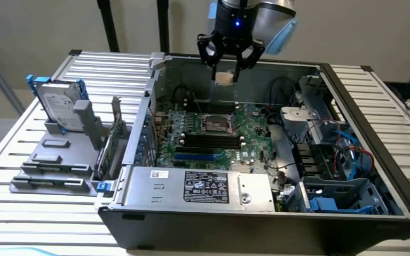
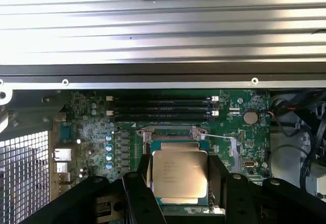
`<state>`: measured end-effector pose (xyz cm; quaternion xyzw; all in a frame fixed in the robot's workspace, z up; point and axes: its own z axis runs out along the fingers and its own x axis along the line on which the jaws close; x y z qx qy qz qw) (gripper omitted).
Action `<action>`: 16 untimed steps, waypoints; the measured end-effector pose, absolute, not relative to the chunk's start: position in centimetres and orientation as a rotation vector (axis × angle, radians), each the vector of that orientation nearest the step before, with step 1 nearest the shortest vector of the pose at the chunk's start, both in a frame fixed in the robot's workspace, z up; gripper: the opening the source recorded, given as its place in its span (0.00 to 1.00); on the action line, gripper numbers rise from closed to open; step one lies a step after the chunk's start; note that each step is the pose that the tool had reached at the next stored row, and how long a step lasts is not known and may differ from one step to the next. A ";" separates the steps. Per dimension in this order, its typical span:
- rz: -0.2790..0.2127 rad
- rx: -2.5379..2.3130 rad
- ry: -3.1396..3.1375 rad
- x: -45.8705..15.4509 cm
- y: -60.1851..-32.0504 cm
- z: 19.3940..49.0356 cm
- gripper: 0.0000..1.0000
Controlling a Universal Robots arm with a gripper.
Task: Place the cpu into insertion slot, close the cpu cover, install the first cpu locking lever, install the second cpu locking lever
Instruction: 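Place the cpu into insertion slot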
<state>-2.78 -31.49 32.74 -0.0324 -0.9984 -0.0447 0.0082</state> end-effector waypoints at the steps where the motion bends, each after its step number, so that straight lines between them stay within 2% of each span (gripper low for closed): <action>1: -0.140 -0.130 -3.120 -2.8 -31.5 32.7 0.55; 16: -0.143 -0.554 -3.086 -2.8 -31.5 32.3 0.55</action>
